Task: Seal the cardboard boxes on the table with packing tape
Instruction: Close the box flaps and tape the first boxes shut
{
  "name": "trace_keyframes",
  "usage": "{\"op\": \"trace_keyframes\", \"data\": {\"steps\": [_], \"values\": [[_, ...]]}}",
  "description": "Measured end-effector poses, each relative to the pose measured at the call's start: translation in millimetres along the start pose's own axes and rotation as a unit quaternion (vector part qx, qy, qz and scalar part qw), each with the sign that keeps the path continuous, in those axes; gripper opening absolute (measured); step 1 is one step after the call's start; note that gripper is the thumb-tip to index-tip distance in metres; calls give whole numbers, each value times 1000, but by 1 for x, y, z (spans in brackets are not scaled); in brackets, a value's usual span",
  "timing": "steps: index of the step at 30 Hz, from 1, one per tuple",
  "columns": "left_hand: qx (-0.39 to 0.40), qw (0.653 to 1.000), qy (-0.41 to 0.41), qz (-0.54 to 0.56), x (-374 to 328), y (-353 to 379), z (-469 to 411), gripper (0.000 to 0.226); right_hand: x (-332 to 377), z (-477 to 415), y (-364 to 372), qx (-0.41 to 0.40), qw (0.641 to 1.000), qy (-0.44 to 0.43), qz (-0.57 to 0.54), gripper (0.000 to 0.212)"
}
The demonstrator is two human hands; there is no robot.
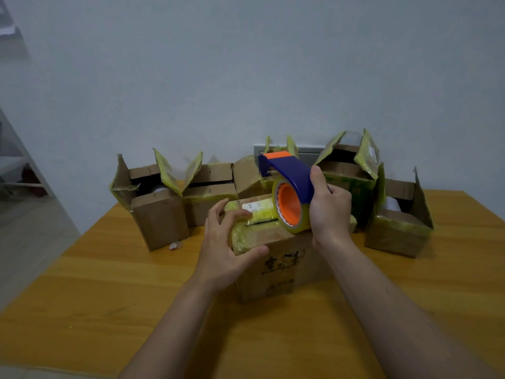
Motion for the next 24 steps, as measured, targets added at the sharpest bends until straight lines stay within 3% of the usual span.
{"op": "trace_keyframes", "data": {"steps": [6, 9, 11, 14, 16, 18, 21, 22, 24], "values": [[87, 996, -15, 21, 7, 3, -2, 90, -1, -3, -3, 2, 1000, -7, 6, 48], [28, 978, -130, 160, 27, -9, -25, 105, -3, -3, -4, -1, 1000, -9, 2, 49], [10, 965, -190, 182, 27, -5, -30, 95, -4, -4, -3, -1, 1000, -7, 2, 49], [47, 925, -269, 265, 35, 18, -28, 56, -4, -3, -2, -2, 1000, -10, 4, 49], [57, 915, -282, 283, 40, 21, -32, 37, -5, -3, -3, -2, 1000, -11, 2, 47], [63, 910, -292, 288, 42, 20, -36, 34, -5, -2, -2, -2, 1000, -12, -1, 46], [86, 934, -296, 181, 38, 10, -31, 52, -3, -1, -3, -9, 1000, -16, -2, 46], [90, 949, -296, 67, 38, -1, -30, 69, -3, -1, -3, -10, 1000, -17, -1, 46], [100, 933, -291, -187, 35, -24, -28, 97, -3, -1, -4, -13, 1000, -21, 0, 46]]}}
Point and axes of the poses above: each hand's wrist, its own z-axis away from the middle knuckle, its own y-axis out of the palm, x = y × z, the point moved 9 cm from there along -z, towards the middle knuckle
